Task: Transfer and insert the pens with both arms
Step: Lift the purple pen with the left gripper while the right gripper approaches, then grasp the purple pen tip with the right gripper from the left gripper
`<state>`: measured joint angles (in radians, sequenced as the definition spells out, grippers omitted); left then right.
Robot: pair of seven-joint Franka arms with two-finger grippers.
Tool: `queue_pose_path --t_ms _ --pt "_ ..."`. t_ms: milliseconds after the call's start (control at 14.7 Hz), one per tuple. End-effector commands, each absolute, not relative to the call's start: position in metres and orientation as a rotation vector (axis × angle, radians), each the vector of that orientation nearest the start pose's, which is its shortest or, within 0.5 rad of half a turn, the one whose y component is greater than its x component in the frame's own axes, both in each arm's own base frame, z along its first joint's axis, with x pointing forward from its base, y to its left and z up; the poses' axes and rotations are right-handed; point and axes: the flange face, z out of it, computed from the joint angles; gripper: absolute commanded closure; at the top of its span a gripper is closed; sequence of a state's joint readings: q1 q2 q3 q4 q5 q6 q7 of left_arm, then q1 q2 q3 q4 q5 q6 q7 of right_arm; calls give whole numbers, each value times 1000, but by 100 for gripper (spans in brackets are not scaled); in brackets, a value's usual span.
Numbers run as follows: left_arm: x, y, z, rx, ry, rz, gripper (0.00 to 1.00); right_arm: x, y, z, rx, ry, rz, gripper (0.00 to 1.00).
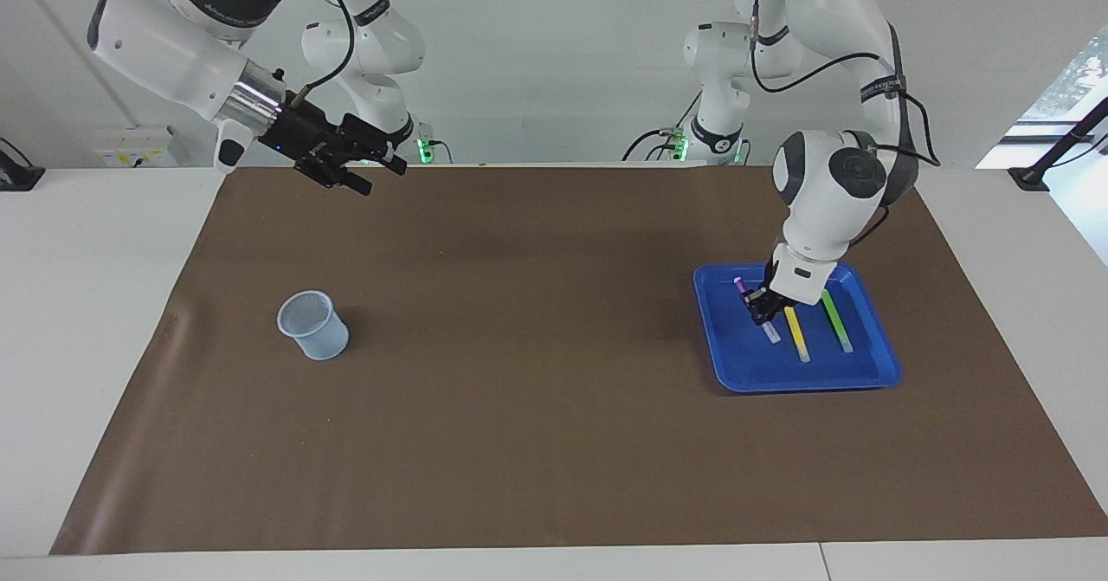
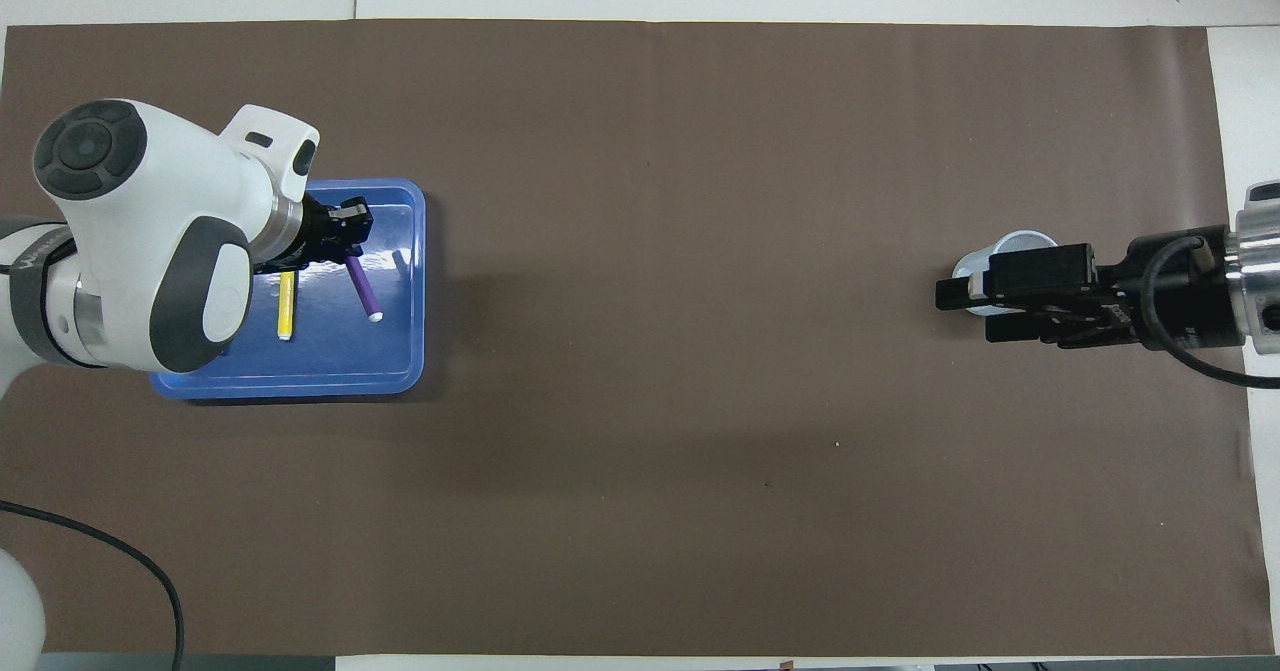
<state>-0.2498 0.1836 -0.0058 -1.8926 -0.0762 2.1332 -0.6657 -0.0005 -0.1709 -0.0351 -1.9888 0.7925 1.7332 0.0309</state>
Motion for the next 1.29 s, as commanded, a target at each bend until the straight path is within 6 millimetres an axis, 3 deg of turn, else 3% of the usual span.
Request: queue_pose_path --t_ms 0,136,272,341,477,613,886,1022,1226 --pt "587 -205 433 -3104 -1029 0 100 502 59 523 -2214 342 104 0" --pt "582 -251 450 -3086 -1302 38 100 509 70 503 -2192 335 118 0" --pt "583 -287 468 -3071 -1507 110 100 518 80 487 -2110 415 106 0" --pt "581 -302 473 -3062 -1612 172 100 519 93 481 -2087 450 98 0" --pt "567 -337 479 -3084 -1704 285 100 518 125 476 -2078 507 100 0" --pt "557 -362 484 -3062 -1850 346 100 525 136 457 -2095 527 108 0" --pt "540 -397 489 -3008 -2006 359 100 527 146 450 -2091 544 119 2" --pt "530 -412 489 -2999 -2012 382 100 537 148 458 -2089 532 104 12" --pt "519 -428 486 -3002 -2053 372 100 547 152 467 -2118 501 90 18"
